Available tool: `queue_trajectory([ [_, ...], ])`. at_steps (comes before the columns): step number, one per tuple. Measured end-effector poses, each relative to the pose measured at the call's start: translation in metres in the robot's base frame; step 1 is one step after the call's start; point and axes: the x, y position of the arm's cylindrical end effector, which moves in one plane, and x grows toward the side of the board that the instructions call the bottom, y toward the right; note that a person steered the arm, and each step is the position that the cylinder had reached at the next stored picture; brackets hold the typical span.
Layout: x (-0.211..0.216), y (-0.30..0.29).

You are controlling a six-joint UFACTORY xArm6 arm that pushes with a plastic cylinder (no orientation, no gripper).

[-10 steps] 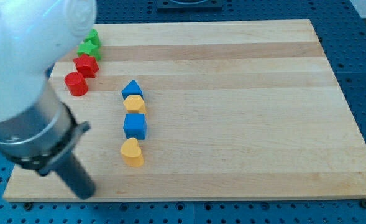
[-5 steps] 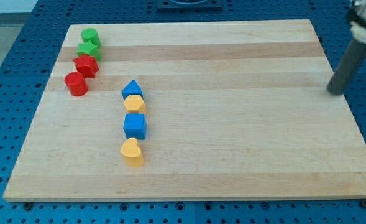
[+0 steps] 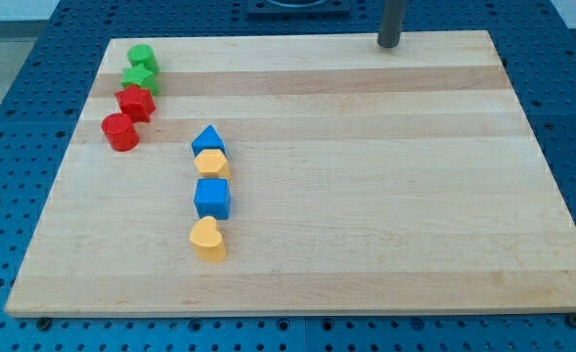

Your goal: Move the red star close to the red circle

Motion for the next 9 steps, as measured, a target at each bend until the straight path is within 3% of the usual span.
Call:
queue_trajectory([
  [1, 0.02, -0.1],
  [2, 0.072, -0.143],
  [4, 0.106, -0.267],
  [6, 0.111, -0.318],
  [9, 0.129, -0.324],
])
